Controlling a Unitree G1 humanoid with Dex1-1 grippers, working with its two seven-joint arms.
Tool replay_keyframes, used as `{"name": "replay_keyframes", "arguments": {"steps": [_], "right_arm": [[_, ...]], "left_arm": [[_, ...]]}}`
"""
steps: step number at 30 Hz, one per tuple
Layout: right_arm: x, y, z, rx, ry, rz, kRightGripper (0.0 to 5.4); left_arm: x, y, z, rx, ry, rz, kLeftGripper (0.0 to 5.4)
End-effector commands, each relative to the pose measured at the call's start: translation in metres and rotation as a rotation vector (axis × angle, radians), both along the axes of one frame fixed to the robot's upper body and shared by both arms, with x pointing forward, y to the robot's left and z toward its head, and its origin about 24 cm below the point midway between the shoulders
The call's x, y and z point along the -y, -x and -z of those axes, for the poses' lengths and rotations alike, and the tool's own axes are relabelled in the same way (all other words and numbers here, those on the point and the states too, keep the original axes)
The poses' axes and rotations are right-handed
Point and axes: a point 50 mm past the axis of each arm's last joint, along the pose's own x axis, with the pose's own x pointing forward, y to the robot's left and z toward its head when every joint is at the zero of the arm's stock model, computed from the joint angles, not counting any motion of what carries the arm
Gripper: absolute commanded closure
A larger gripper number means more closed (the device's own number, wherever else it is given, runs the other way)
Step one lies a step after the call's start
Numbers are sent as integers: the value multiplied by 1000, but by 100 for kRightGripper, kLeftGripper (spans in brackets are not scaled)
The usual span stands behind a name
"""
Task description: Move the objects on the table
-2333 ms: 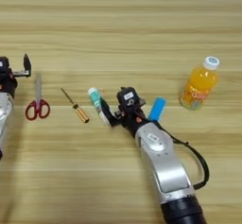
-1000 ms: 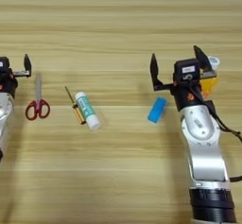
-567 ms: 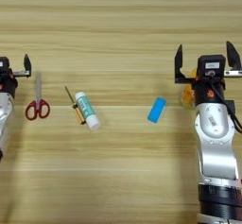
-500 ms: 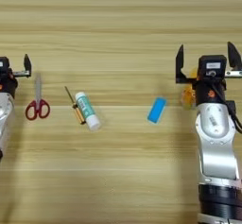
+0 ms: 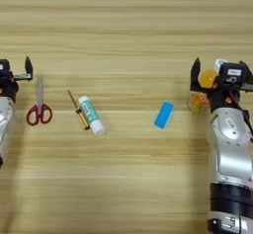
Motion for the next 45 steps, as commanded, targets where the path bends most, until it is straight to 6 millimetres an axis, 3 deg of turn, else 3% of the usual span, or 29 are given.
{"name": "replay_keyframes", "arguments": {"steps": [1,10,17,20,22,32,38,45], "right_arm": [[9,-5,1,-18,-26,18,4],[11,-9,8,-44,-58,14,4],[7,-10,10,-52,-79,-16,90],[6,-10,10,-46,-78,-24,161],[4,-10,9,-39,-73,-34,180],[2,-10,10,-44,-73,-51,185],[-13,-4,-10,16,-37,-107,185],[-33,7,-37,86,-9,-181,185]], "left_arm": [[-3,2,3,-17,-6,-3,0],[-4,1,3,-18,-6,-3,0],[-4,1,3,-17,-5,-3,0],[-4,1,3,-18,-6,-2,0],[-3,1,3,-19,-6,-1,0],[0,1,3,-16,-11,22,0],[37,5,-2,38,-37,273,0],[86,27,4,40,-73,669,0]]}}
